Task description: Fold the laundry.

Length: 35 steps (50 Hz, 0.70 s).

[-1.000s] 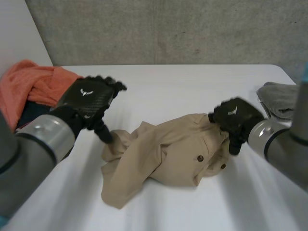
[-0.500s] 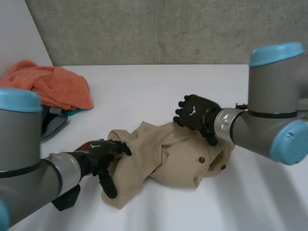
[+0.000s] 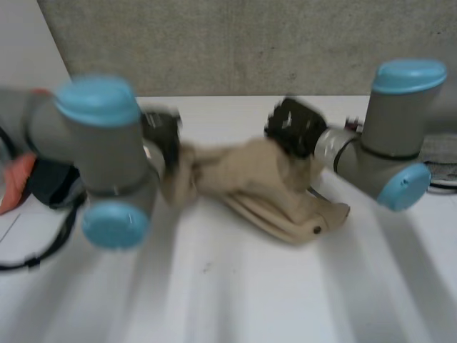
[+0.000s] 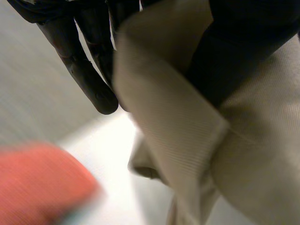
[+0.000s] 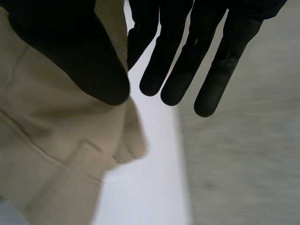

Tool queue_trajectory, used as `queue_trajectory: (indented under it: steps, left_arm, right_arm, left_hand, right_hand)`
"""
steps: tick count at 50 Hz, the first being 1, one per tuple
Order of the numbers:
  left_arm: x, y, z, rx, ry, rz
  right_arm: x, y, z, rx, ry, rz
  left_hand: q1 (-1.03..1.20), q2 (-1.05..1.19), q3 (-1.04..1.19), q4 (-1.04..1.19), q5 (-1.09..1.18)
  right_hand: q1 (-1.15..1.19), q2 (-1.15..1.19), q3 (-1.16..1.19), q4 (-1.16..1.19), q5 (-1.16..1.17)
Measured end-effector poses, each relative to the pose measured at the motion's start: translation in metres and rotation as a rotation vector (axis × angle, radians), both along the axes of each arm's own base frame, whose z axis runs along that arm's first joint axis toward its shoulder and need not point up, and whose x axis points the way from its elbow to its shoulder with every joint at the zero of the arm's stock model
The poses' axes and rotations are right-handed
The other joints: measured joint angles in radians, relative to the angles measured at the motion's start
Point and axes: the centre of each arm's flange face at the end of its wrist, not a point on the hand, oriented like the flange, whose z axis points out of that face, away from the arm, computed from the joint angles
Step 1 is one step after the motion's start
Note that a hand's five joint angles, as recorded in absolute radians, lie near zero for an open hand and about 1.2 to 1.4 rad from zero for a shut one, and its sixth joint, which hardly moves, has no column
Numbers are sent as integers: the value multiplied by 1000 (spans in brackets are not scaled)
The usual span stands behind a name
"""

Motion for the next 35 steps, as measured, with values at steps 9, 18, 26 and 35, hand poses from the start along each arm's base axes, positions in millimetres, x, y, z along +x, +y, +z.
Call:
queue_trajectory:
  steps: [9, 18, 26, 35]
  left_arm:
    - [24, -30, 197, -684, 292, 13]
    - [20, -36, 179, -630, 254, -71]
    - [19, -31, 55, -268, 97, -90]
    - [24, 10, -35, -40, -67, -140]
  right_arm:
    - [-16, -41, 127, -370, -498, -172]
    - [-31, -19, 132, -334, -613, -119]
    - [-45, 15, 25, 3, -420, -117]
    - [-66, 45, -55, 281, -216, -169]
  left_hand:
    - [15, 4, 10, 4, 32]
    - [18, 6, 12, 4, 40]
    - [19, 7, 14, 7, 40]
    - [19, 9, 15, 8, 40]
  right_hand:
    - [86, 0, 0, 0, 29]
    - [87, 0, 5, 0, 29]
    - [87, 0, 5, 5, 29]
    - [-194, -328, -311, -315, -300]
